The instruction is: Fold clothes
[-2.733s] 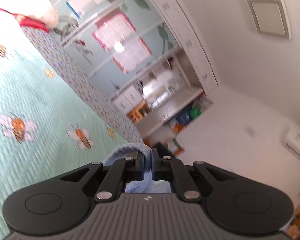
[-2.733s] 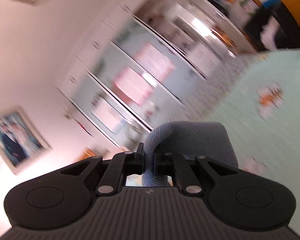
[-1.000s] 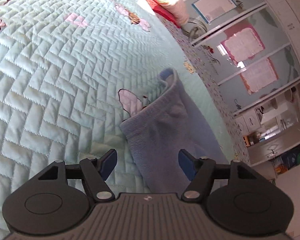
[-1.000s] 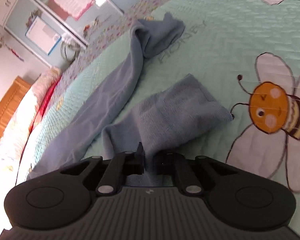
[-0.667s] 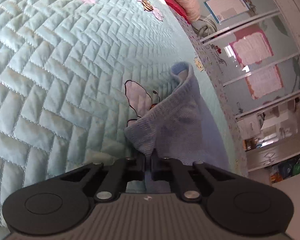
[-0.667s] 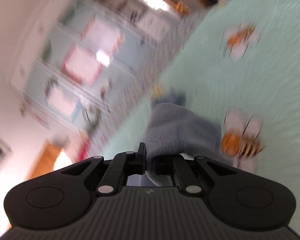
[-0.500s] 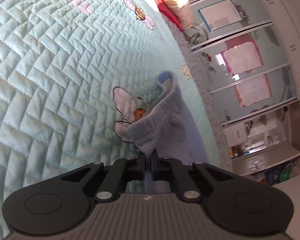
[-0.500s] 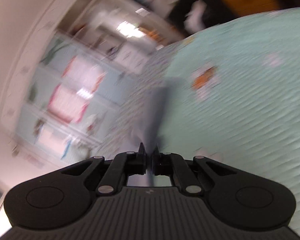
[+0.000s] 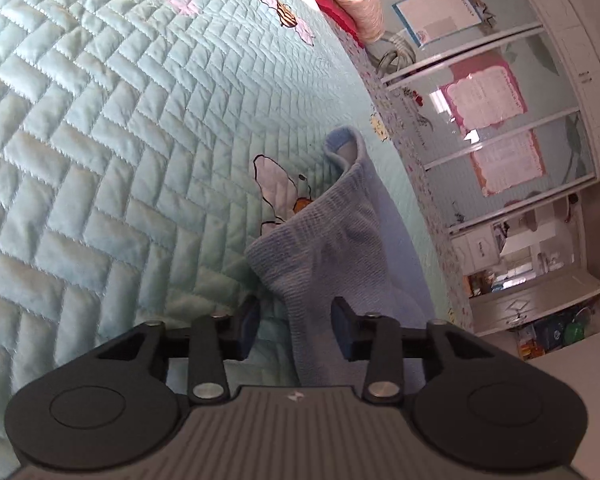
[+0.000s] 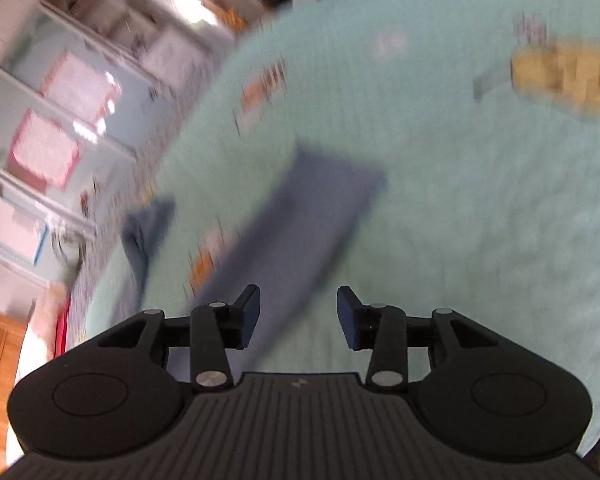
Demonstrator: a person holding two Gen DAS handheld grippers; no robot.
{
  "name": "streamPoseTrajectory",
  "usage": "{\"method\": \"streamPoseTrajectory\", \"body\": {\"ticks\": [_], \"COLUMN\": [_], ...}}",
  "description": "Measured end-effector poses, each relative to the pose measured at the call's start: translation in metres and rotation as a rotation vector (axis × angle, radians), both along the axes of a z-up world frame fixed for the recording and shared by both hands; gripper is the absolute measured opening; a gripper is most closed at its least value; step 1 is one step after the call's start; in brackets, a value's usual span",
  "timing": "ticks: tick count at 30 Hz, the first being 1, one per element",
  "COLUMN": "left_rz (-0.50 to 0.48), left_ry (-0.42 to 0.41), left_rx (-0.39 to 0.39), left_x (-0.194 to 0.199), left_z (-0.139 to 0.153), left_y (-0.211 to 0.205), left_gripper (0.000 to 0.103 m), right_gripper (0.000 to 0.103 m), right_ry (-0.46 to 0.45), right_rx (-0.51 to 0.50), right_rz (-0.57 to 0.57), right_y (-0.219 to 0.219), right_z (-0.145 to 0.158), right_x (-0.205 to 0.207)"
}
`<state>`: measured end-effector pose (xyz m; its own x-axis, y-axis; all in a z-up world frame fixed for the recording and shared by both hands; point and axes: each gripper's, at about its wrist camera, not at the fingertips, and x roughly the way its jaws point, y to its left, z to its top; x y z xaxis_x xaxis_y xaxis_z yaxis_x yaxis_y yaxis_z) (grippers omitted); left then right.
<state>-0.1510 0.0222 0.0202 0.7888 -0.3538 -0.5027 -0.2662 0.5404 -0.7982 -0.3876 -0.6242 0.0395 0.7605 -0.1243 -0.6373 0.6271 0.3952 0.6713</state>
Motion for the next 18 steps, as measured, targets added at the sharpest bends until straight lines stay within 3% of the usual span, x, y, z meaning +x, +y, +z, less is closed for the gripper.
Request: {"method": "streamPoseTrajectory", "body": {"ticks": [2, 4, 7, 8, 9, 10, 11, 12, 14, 18], "left_rz": [0.008, 0.011, 0.032, 0.048, 0.065, 0.075, 0.070, 0.060, 0.064, 0.039], "left_ry": [-0.019, -0.040, -0.066, -0.071, -0.077, -0.079, -0.056, -0.018, 0.008, -0.085], "left_rx": [0.005, -0.001, -0.018, -0.041, -0.068, -0.089, -0.090, -0.081, -0.076, -0.008], "left_x": [-0.005, -0.009, -0.008, -0.005, -0.003, -0.001, 0.004, 0.009, 0.009, -0.012], "left_z": [0.001, 0.002, 0.000, -0.003, -0.006, -0.008, -0.009, -0.011, -0.011, 0.031], "left_y": [-0.007, -0.014, -0.019, -0.018, -0.016, -0.015, -0.013, -0.013, -0.010, -0.005], "left_gripper": [0.055, 0.067, 0.074, 0.074, 0.073, 0.064, 0.051, 0.006, 0.005, 0.003], "right_gripper": [0.044, 0.050, 0.049, 0.046, 0.020, 0.002, 0.002, 0.002, 0.002, 0.002], "right_ry": [-0.002, -0.094, -0.176, -0.188, -0.188, -0.170, -0.163, -0.157, -0.160, -0.175], "right_rx": [0.058, 0.082, 0.124, 0.133, 0.139, 0.146, 0.151, 0.156, 0.156, 0.143], "right_rz": [0.011, -0.016, -0.041, -0.025, -0.006, 0.006, 0.001, -0.004, -0.026, -0.011], "right_y": [0.004, 0.004, 0.002, 0.002, 0.003, 0.005, 0.006, 0.007, 0.008, 0.012], "right_z": [-0.017, -0.028, -0.038, -0.039, -0.040, -0.042, -0.044, -0.045, -0.039, -0.015], "right_x": [0.007, 0.016, 0.038, 0.047, 0.055, 0.062, 0.065, 0.066, 0.060, 0.045]}}
